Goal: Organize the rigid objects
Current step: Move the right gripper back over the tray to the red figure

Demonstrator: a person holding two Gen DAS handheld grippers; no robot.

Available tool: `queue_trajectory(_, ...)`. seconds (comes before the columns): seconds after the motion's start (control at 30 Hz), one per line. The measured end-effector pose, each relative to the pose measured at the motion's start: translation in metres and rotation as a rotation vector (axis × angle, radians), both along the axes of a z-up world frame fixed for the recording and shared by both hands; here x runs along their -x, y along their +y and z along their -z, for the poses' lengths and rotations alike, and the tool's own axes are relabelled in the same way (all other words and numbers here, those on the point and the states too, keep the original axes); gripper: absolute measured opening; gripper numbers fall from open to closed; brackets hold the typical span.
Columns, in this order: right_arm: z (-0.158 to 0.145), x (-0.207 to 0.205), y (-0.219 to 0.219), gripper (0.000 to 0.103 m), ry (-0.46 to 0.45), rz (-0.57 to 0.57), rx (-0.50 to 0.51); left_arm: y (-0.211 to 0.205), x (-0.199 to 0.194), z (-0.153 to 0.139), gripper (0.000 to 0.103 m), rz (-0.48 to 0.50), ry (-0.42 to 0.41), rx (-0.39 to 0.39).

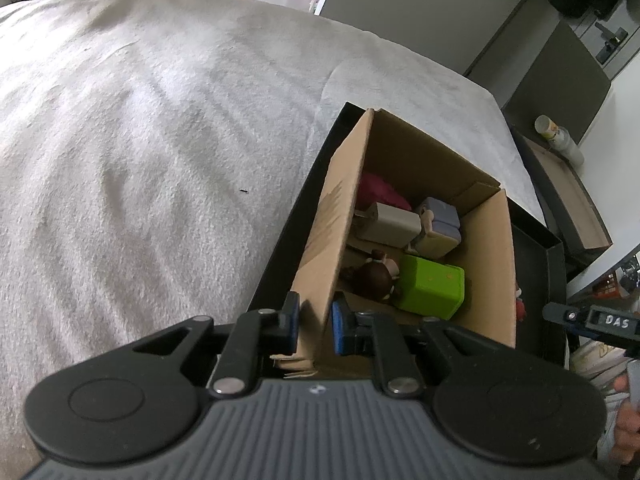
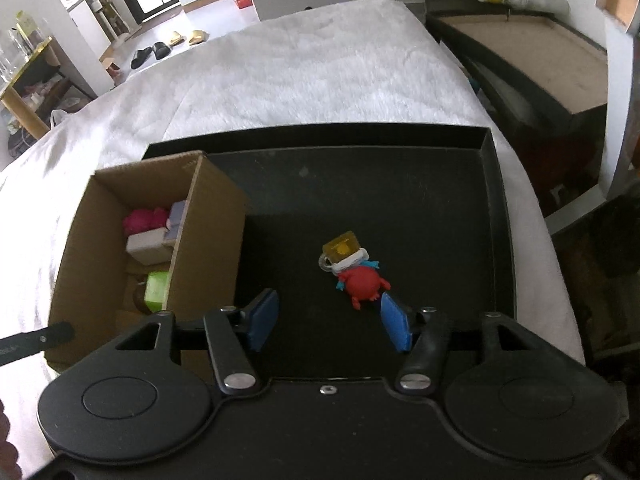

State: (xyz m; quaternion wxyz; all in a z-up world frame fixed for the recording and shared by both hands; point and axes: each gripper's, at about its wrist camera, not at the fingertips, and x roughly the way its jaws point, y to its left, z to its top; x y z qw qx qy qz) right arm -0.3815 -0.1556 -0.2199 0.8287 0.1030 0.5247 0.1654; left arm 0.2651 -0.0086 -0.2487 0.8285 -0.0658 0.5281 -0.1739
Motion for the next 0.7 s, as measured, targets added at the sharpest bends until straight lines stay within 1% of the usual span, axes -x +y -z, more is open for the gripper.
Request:
queue_trajectory(0.07, 0.009, -0.003, 0.000, 0.059, 0.001, -0.008, 0.008, 0.000, -0.001, -0.001, 0.015, -0.002, 0.003, 0.000)
queue_trajectory(0.1, 0.013, -0.004, 0.000, 0.062, 0.002, -0.010, 0.013, -0.001, -0.001, -0.001, 0.015, -0.003, 0.003, 0.000)
queue_trajectory(0.23, 0.029, -0.011, 0.003, 0.068, -0.002, -0.041, 0.067, -0.002, -0.001, -0.002, 0.015, -0.005, 0.004, -0.003)
queue_trajectory(0.27, 0.032, -0.013, 0.004, 0.072, -0.007, -0.055, 0.073, -0.002, -0.001, -0.001, 0.015, -0.006, 0.003, -0.004)
queue_trajectory(0.3, 0.035, -0.015, 0.005, 0.074, -0.010, -0.063, 0.078, -0.002, -0.001, -0.001, 0.015, -0.005, 0.003, -0.006)
queue_trajectory(0.47, 0.047, -0.026, 0.010, 0.078, -0.033, -0.122, 0.069, -0.002, -0.001, -0.001, 0.015, -0.006, 0.003, -0.008)
queue_trajectory(0.7, 0.061, -0.038, 0.011, 0.078, -0.026, -0.152, 0.024, -0.005, -0.002, 0.002, 0.015, -0.011, 0.006, -0.018)
